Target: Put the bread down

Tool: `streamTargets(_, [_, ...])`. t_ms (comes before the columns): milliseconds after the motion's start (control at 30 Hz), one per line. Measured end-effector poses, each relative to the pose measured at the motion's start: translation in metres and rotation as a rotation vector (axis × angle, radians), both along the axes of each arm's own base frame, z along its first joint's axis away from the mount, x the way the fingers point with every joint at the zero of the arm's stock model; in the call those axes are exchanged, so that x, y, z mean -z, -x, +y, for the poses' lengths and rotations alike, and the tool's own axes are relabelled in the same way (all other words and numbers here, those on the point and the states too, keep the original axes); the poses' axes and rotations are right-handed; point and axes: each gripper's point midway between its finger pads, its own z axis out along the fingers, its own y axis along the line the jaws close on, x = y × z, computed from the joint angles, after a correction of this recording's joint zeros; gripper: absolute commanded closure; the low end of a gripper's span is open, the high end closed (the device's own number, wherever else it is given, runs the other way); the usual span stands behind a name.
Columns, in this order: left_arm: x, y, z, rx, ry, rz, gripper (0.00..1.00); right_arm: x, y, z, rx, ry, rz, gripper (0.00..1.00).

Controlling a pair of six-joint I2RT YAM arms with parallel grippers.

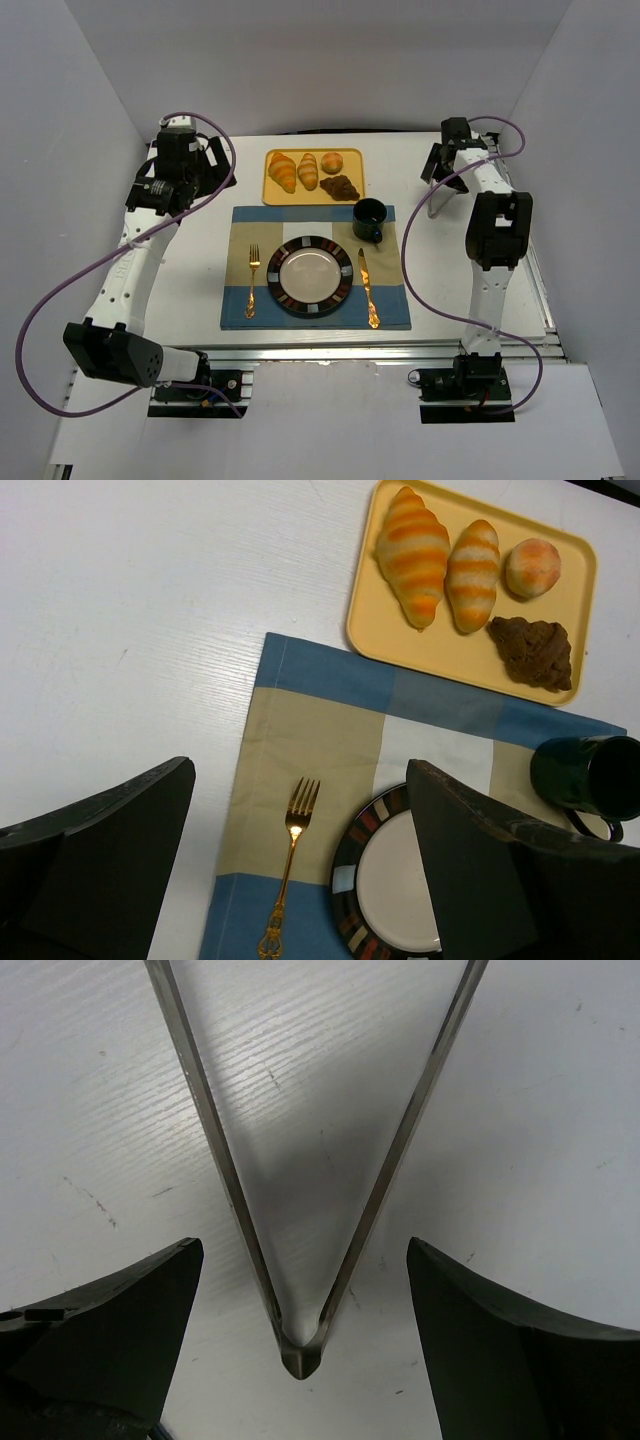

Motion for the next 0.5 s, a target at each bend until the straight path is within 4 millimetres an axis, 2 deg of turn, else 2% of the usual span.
streamTargets(267, [0.004,-0.002,0.001,-0.010,0.000,0.009,0.02,0.034,-0.005,-0.003,-0.007,-0.028,0.052,0.11])
streamTargets(467, [0.004,-0.001,0.002,-0.014,-0.004,0.013,0.02,0.045,-0.020,-0.002,-0.029,-0.038,0.048,0.11])
streamTargets(500, [0.005,-0.001,0.002,-0.015,-0.005,0.016,0.02,0.046,-0.023,-0.002,-0.033,-0.036,0.044,0.14])
